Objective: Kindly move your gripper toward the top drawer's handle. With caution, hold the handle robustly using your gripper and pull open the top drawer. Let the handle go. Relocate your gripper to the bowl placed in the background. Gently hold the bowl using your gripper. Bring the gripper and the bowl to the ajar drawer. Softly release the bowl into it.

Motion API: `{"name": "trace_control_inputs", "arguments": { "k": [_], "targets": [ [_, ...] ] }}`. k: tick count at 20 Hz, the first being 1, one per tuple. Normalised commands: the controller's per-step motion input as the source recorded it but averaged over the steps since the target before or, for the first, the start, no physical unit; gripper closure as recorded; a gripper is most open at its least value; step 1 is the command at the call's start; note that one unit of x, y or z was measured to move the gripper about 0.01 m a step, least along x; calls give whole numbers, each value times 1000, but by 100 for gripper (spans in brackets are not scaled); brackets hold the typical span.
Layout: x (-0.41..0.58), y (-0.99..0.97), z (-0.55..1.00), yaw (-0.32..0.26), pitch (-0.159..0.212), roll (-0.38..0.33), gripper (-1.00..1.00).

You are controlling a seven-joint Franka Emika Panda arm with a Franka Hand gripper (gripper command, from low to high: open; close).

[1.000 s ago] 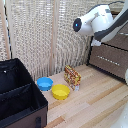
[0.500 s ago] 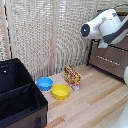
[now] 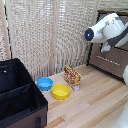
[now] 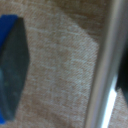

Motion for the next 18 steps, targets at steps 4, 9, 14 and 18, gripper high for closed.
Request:
{"name": "trace_control_inputs", "arguments": {
  "k": [4, 9, 14, 18],
  "targets": [
    [51, 21, 57, 23, 2, -1, 100],
    [161, 693, 0, 15, 18, -4, 100],
    [234, 974, 0, 0, 25, -15, 100],
    [231, 981, 0, 0, 36, -11, 100]
  ]
}}
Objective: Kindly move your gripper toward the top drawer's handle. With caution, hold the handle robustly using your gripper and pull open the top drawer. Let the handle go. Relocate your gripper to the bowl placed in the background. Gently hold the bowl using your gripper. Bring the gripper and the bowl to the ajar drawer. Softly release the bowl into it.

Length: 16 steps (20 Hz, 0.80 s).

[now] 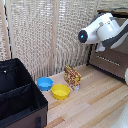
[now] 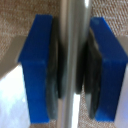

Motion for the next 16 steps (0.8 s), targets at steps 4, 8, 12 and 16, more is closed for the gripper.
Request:
{"name": "trace_control_inputs", "arguments": {
  "k": [4, 8, 12, 16],
  "targets": [
    [262, 963, 2, 0, 51, -3, 100],
    [189, 644, 4, -39, 57, -50, -100],
    [250, 300, -61, 86, 16, -18, -100],
    [326, 440, -181, 5, 14, 2, -100]
  ]
}}
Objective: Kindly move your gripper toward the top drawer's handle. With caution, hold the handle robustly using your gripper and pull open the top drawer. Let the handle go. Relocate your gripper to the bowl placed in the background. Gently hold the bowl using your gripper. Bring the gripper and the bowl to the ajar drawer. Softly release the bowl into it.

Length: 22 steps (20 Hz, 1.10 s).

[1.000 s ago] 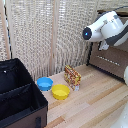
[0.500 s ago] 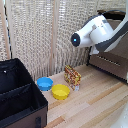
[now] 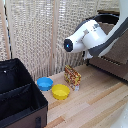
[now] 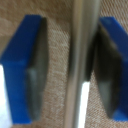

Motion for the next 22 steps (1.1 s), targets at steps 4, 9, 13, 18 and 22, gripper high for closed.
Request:
{"name": "trace_control_inputs", "arguments": {
  "k": [4, 9, 13, 18, 22],
  "targets": [
    [228, 395, 76, 28, 33, 22, -100],
    [311, 620, 285, 37, 87, 89, -100],
    [343, 609, 172, -29, 118, 285, -100],
    [214, 249, 0, -174, 69, 366, -100],
    [170, 146, 0, -217, 51, 368, -100]
  ]
}}
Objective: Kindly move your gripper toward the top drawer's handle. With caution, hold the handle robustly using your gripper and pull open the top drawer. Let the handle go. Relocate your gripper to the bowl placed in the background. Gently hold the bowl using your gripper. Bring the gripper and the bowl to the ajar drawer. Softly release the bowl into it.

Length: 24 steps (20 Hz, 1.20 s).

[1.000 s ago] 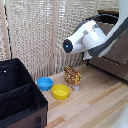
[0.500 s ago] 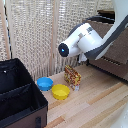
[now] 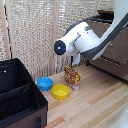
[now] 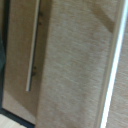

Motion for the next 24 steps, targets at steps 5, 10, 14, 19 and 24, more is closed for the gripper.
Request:
{"name": "trace_control_inputs", "arguments": {
  "k": [5, 10, 14, 19, 24],
  "targets": [
    [151, 137, 0, -225, 54, 369, -100],
    [162, 143, 0, -220, 58, 373, -100],
    [211, 186, 0, -196, 64, 375, -100],
    [257, 225, 0, -173, 66, 375, -100],
    [356, 291, 0, -131, 56, 375, -100]
  ]
}}
